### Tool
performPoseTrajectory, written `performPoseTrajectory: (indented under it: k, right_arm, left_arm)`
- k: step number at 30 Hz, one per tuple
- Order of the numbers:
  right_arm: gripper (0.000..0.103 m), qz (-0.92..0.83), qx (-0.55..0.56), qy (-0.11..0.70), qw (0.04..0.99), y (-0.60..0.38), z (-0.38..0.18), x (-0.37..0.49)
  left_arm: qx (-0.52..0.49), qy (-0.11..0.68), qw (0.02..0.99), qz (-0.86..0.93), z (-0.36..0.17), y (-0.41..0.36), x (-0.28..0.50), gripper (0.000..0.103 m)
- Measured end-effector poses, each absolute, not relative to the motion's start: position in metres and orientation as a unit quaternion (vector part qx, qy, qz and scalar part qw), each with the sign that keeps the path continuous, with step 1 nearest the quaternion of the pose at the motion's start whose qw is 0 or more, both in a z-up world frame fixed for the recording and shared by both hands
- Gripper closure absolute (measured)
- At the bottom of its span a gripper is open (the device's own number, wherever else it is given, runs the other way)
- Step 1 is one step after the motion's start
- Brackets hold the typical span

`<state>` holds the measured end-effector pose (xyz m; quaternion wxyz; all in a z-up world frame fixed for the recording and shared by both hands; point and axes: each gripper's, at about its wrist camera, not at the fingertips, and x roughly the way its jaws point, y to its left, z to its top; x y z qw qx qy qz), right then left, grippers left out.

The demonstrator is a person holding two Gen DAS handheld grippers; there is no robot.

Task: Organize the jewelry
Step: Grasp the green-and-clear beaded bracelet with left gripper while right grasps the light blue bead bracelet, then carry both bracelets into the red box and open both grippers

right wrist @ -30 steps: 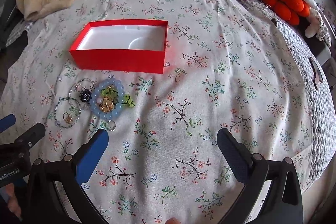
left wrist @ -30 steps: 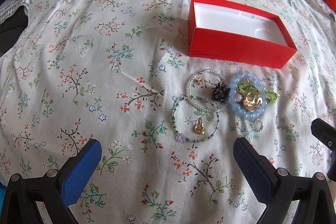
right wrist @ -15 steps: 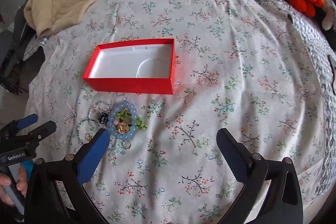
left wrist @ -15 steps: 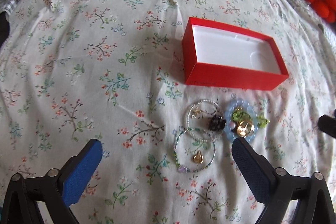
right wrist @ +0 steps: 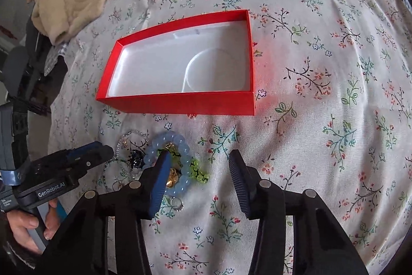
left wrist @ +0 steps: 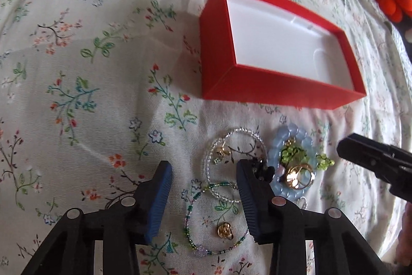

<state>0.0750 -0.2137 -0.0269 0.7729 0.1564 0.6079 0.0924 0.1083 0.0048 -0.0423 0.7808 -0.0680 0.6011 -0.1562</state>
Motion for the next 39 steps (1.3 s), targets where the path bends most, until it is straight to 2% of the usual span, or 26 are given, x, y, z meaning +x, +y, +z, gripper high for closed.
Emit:
performPoseTrajectory:
  k: [2, 8, 11, 13, 20, 22, 28, 39]
  right_arm:
    - [0.060, 0.094, 0.157, 0.614, 0.768, -0.212, -0.034, 0.079]
    - [0.065, 0.107, 0.155, 0.623, 0.760, -0.205, -0.047, 0.087]
    - [0.069, 0.107, 0.152, 0.624, 0.759, -0.200, -0.052, 0.090]
    - [0.072, 0.106, 0.151, 0.624, 0.760, -0.198, -0.054, 0.092]
    - [0.090, 0.111, 0.102, 0.622, 0.769, -0.175, -0.057, 0.091]
    - [0.090, 0.110, 0.094, 0.620, 0.771, -0.173, -0.055, 0.091]
    - [0.090, 0.112, 0.100, 0.607, 0.780, -0.173, -0.039, 0.083]
    - [0.091, 0.139, 0.092, 0.564, 0.809, -0.163, 0.008, 0.053]
  left_arm:
    - [-0.058, 0.608, 0.775, -0.162, -0.043, 0.003, 0.108, 0.060]
    - [-0.016, 0.624, 0.758, -0.188, -0.044, -0.001, 0.101, 0.061]
    - [-0.002, 0.633, 0.750, -0.192, -0.051, -0.002, 0.097, 0.072]
    - [0.009, 0.636, 0.748, -0.187, -0.055, -0.003, 0.095, 0.085]
    - [0.042, 0.632, 0.750, -0.191, -0.062, -0.014, 0.078, 0.099]
    - [0.045, 0.629, 0.754, -0.187, -0.062, -0.017, 0.073, 0.102]
    - [0.045, 0.617, 0.764, -0.182, -0.056, -0.013, 0.051, 0.103]
    - [0.014, 0.567, 0.802, -0.187, -0.004, -0.003, 0.026, 0.103]
